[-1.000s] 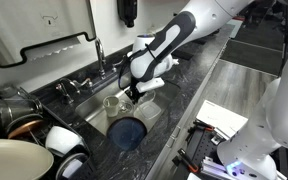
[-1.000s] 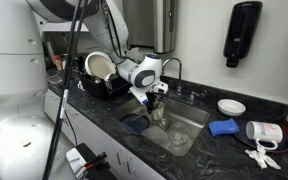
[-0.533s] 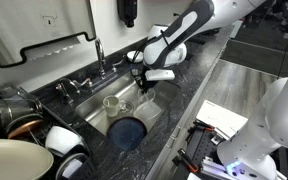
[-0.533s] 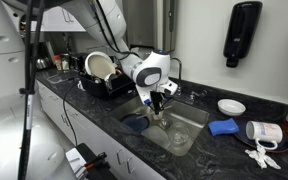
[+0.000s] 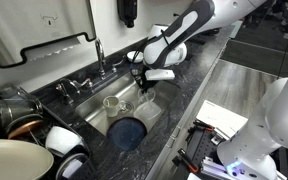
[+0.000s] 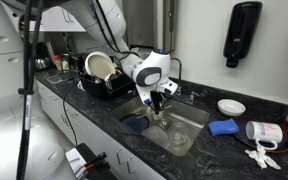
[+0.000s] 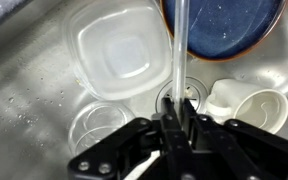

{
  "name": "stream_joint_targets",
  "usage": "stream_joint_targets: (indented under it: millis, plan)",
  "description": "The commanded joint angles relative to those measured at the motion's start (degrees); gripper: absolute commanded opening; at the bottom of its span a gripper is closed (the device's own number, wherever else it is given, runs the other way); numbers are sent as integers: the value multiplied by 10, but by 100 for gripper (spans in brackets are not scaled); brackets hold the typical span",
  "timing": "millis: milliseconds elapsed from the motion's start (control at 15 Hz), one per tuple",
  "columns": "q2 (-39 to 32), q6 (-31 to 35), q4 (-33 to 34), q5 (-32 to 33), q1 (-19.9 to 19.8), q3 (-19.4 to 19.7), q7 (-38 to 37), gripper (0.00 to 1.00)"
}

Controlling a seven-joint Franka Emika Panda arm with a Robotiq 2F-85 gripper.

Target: Remove the straw from the sink

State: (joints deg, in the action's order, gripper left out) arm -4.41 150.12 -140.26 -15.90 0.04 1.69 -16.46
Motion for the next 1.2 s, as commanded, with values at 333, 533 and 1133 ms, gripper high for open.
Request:
stream_joint_targets:
  millis: [333, 533, 1133]
  plan:
    - [20, -12, -5, 11, -21, 24, -50, 3]
    - [23, -20, -3, 4, -33, 40, -82, 3]
    - [41, -98, -2, -67, -115, 114, -68, 3]
